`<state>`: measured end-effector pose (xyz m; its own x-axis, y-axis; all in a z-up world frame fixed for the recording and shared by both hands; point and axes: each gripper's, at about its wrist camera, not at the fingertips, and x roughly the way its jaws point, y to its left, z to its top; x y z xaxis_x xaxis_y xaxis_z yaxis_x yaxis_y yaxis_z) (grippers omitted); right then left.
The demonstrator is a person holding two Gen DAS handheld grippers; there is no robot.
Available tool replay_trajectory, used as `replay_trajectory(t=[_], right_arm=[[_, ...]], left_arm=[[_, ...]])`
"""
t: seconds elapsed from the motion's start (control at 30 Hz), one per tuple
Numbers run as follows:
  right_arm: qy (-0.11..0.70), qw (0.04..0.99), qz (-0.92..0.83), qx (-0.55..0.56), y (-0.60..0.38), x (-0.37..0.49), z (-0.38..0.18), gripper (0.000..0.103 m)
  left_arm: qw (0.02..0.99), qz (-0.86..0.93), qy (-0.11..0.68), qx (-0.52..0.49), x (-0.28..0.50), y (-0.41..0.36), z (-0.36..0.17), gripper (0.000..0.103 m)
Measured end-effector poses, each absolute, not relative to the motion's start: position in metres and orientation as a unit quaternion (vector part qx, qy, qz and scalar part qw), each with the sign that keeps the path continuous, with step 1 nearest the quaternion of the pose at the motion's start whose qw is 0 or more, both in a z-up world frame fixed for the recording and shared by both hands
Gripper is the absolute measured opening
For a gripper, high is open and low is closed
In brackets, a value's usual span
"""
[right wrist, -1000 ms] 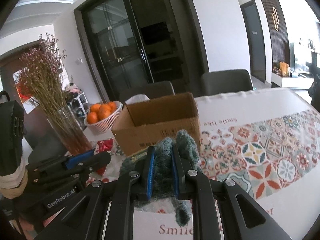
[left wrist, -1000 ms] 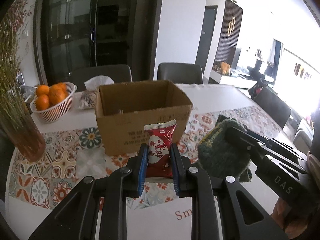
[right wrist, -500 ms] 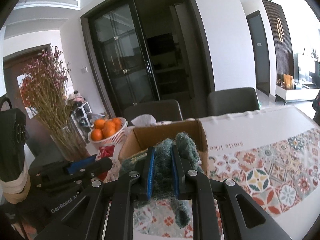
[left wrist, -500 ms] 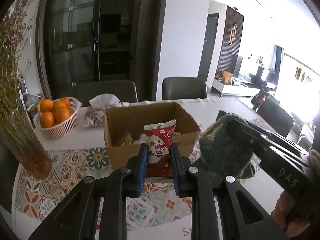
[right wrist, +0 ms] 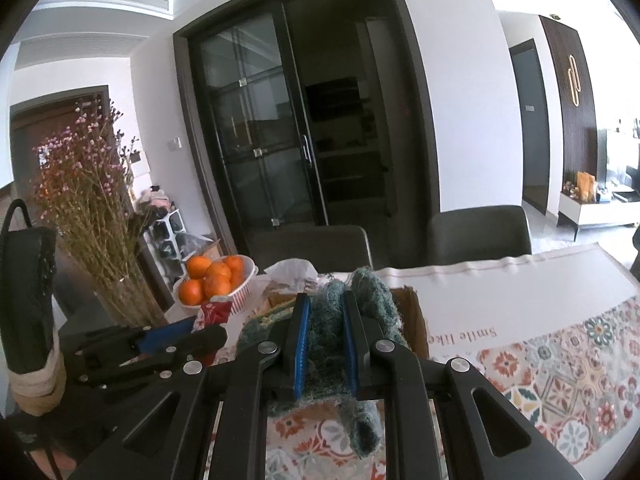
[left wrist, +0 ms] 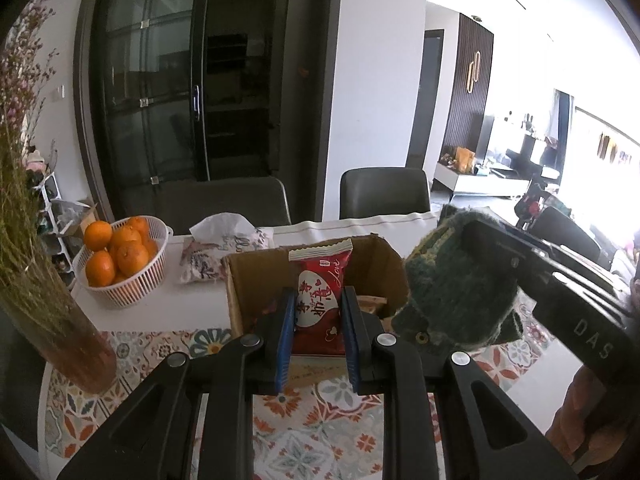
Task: Organize soft objects
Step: 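Carry the snack bag and pouch over the box and release both inside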
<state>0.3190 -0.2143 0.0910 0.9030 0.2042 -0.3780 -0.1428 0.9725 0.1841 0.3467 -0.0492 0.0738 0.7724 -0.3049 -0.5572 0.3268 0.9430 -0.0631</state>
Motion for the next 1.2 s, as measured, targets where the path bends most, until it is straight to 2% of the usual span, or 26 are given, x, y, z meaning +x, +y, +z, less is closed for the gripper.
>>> replay_trajectory(t=[0.6,1.2], right_arm=[[0.208,0.969,0.117,0.060,-0.200,0.397,0.092,0.017],[0.320,0.934,0.136,0.085,-0.205,0.474,0.003,0.017]], left_arm=[[0.932,-0.144,0.332,0.018,0.422,-0.038,0.051,0.023],[0.902,-0.149,0.403,0.038,0.480,-0.066,-0.016,0.023]])
